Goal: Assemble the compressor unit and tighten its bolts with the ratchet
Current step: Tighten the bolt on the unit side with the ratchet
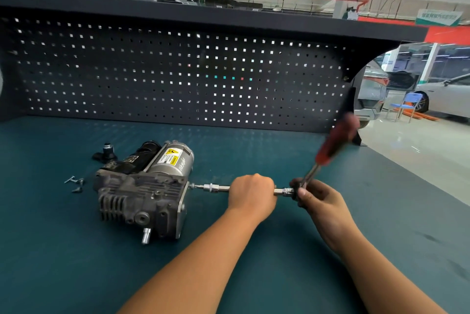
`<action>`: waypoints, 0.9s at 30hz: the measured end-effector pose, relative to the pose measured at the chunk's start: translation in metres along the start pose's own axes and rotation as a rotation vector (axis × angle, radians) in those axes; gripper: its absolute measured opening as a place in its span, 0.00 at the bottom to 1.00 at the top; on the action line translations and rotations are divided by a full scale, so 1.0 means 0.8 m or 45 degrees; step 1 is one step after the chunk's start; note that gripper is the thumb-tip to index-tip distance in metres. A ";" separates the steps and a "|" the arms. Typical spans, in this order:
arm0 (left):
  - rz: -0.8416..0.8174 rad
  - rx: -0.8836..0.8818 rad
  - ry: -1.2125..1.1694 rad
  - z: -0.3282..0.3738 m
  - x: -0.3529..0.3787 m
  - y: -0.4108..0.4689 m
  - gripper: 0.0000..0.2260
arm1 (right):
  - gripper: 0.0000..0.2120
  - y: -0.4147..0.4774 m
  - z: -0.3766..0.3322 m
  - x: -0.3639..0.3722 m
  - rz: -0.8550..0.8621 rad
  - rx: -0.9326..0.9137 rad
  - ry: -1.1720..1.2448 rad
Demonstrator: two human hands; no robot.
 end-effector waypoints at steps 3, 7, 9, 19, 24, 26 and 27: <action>0.101 0.032 -0.055 0.007 -0.001 -0.007 0.07 | 0.14 0.004 -0.004 0.006 0.104 0.055 -0.034; 0.179 0.053 -0.031 0.013 0.002 -0.011 0.15 | 0.18 0.002 -0.004 0.010 0.166 0.061 -0.050; 0.141 0.042 -0.016 0.011 0.001 -0.005 0.17 | 0.13 -0.002 -0.007 0.007 0.124 -0.031 -0.043; -0.012 0.006 -0.010 0.004 -0.006 -0.006 0.08 | 0.08 -0.003 -0.010 0.010 -0.013 0.101 0.066; 0.162 0.078 -0.092 0.011 -0.005 -0.011 0.12 | 0.22 -0.001 -0.010 0.011 0.085 0.215 -0.087; 0.153 0.089 -0.069 0.008 -0.003 -0.010 0.14 | 0.16 -0.004 -0.010 0.010 0.026 0.157 0.021; 0.151 0.085 -0.071 0.007 -0.004 -0.008 0.14 | 0.13 -0.005 -0.012 0.008 -0.017 0.099 0.093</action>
Point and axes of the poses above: each hand's wrist, its own y-axis towards the middle knuckle, its own x-axis out of the palm, z = x × y, the point moved 2 cm from there along y, towards the middle knuckle, and after that the axes turned 5 degrees about -y, right-handed, at the moved point
